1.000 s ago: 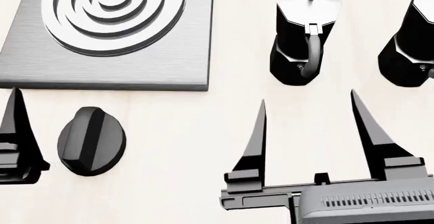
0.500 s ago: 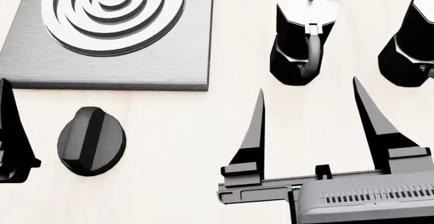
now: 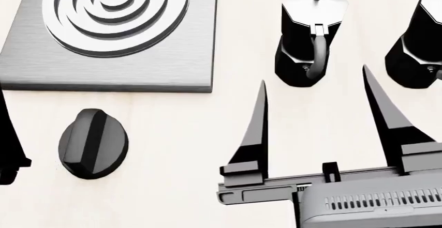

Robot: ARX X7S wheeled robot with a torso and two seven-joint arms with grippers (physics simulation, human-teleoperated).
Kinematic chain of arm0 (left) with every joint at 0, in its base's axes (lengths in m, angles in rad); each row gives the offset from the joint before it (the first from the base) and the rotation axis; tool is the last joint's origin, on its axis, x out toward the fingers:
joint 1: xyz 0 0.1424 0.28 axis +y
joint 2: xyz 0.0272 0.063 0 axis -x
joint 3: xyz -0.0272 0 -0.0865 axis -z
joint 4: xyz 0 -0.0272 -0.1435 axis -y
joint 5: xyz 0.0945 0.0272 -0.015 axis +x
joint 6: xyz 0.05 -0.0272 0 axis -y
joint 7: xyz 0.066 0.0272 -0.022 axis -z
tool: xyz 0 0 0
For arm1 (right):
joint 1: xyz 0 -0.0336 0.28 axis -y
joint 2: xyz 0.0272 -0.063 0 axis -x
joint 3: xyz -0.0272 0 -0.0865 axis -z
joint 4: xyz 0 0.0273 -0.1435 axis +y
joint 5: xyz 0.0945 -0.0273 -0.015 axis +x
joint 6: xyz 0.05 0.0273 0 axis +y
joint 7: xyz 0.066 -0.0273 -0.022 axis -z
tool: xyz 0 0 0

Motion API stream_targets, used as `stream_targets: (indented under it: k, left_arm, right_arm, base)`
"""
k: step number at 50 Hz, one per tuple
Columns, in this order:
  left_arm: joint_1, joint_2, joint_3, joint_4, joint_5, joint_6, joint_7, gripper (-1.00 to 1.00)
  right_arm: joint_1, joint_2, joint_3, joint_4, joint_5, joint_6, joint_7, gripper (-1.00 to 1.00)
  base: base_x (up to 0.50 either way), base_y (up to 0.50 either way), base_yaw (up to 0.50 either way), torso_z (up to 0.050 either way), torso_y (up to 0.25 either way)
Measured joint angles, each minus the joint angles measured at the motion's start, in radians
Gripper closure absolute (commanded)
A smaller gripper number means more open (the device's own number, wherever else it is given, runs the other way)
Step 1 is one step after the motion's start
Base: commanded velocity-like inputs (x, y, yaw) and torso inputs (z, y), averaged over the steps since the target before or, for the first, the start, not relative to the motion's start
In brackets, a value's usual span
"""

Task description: Turn off the stove.

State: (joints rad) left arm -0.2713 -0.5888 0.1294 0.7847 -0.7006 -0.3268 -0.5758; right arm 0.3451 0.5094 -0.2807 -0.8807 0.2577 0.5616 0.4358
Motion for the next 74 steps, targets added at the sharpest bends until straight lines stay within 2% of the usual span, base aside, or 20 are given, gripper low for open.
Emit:
stream_targets:
  k: [39,74]
  left_arm:
    - [-0.043,-0.024,-0.026,0.053,-0.061,-0.018,-0.033,-1.0]
    - [-0.096,-0.031,-0.021,0.079,-0.096,-0.037,-0.059,-1.0]
  right_arm:
    - [0.093,0.021,-0.014,-0.089,0.02,0.121,0.012,-1.0]
    - [0.149,0.037,-0.01,-0.114,0.05,0.164,0.02,-1.0]
  base:
    - [0.0,0.0,0.0,0.0,0.0]
    - [0.0,0.0,0.0,0.0,0.0]
